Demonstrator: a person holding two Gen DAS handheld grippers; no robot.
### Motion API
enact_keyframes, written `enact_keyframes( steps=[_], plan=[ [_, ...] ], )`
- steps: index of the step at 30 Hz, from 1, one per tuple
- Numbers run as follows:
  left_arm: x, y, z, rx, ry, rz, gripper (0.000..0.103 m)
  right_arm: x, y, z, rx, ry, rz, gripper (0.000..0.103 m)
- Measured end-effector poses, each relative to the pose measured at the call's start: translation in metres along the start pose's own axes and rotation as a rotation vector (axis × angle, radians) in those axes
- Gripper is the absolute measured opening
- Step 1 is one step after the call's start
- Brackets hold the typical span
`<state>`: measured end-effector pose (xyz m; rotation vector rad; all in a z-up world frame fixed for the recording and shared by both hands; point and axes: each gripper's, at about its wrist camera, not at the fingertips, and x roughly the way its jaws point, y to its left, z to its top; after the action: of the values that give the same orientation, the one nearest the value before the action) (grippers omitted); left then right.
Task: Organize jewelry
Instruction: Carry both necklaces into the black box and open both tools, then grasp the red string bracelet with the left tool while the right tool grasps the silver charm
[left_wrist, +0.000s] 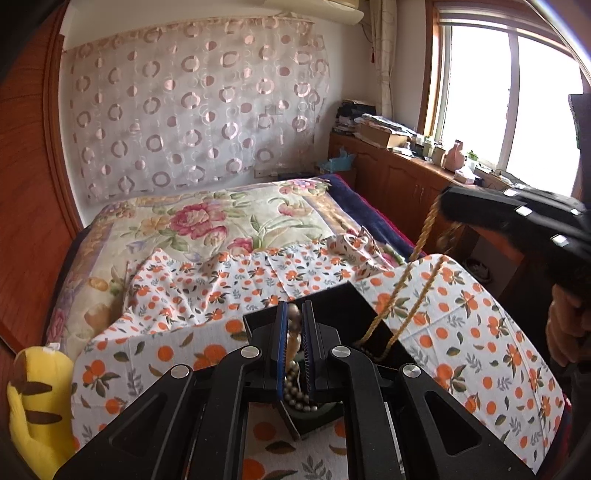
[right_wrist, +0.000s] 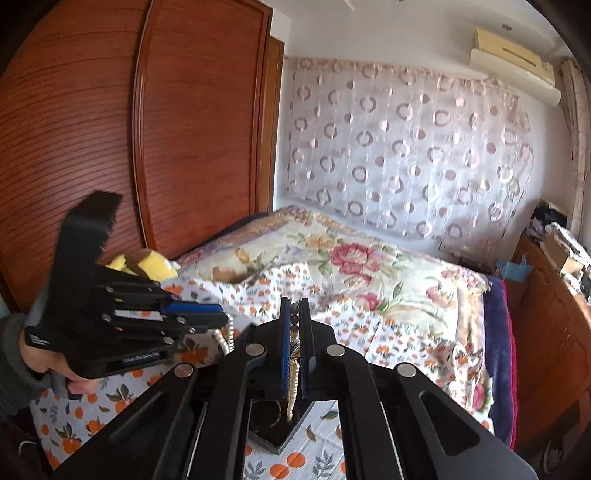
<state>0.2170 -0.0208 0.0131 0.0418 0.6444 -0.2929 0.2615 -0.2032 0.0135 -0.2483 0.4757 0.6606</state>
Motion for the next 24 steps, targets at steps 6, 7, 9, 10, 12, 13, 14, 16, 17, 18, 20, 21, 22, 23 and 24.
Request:
enact_keyframes(
  steps=[6,7,9,10,12,13,14,16,17,18,20,21,22,23,24],
  plan=[
    [-0.003,-0.004,-0.007,0.005,0.005,-0.01,0.007,0.025,0.005,-0.03,0.014,0.08,0.006,0.005],
    [-0.004,-0.005,-0.008,0.008,0.003,-0.01,0.007,0.028,0.005,-0.033,0.018,0.088,0.009,0.005],
    [-0.007,-0.007,-0.009,0.011,0.001,-0.009,0.007,0.031,0.006,-0.037,0.027,0.101,0.014,0.006],
    [-0.008,-0.008,-0.011,0.013,0.0,-0.007,0.007,0.033,0.006,-0.038,0.032,0.107,0.015,0.006],
    [-0.011,-0.011,-0.014,0.016,0.003,-0.003,0.007,0.034,0.006,-0.041,0.042,0.114,0.019,0.006],
    [-0.012,-0.011,-0.016,0.016,0.004,-0.002,0.007,0.032,0.008,-0.043,0.042,0.116,0.018,0.006],
    [-0.015,-0.012,-0.019,0.016,0.005,0.001,0.007,0.031,0.01,-0.045,0.041,0.116,0.011,0.006],
    [-0.019,-0.013,-0.022,0.015,0.007,0.004,0.007,0.027,0.012,-0.046,0.039,0.117,0.004,0.008],
    [-0.021,-0.013,-0.025,0.014,0.007,0.006,0.007,0.025,0.013,-0.047,0.036,0.116,-0.002,0.008],
    [-0.024,-0.014,-0.028,0.013,0.008,0.007,0.007,0.022,0.016,-0.049,0.033,0.117,-0.008,0.009],
    [-0.029,-0.015,-0.032,0.014,0.007,0.01,0.007,0.016,0.018,-0.051,0.032,0.116,-0.011,0.009],
    [-0.032,-0.016,-0.035,0.015,0.007,0.013,0.007,0.013,0.02,-0.053,0.034,0.115,-0.013,0.009],
    [-0.036,-0.018,-0.038,0.016,0.006,0.015,0.007,0.01,0.022,-0.056,0.037,0.114,-0.013,0.009],
    [-0.039,-0.02,-0.041,0.016,0.005,0.014,0.007,0.006,0.023,-0.059,0.04,0.113,-0.013,0.009],
    [-0.043,-0.021,-0.046,0.015,0.004,0.012,0.007,0.002,0.025,-0.064,0.045,0.113,-0.012,0.009]
  ],
)
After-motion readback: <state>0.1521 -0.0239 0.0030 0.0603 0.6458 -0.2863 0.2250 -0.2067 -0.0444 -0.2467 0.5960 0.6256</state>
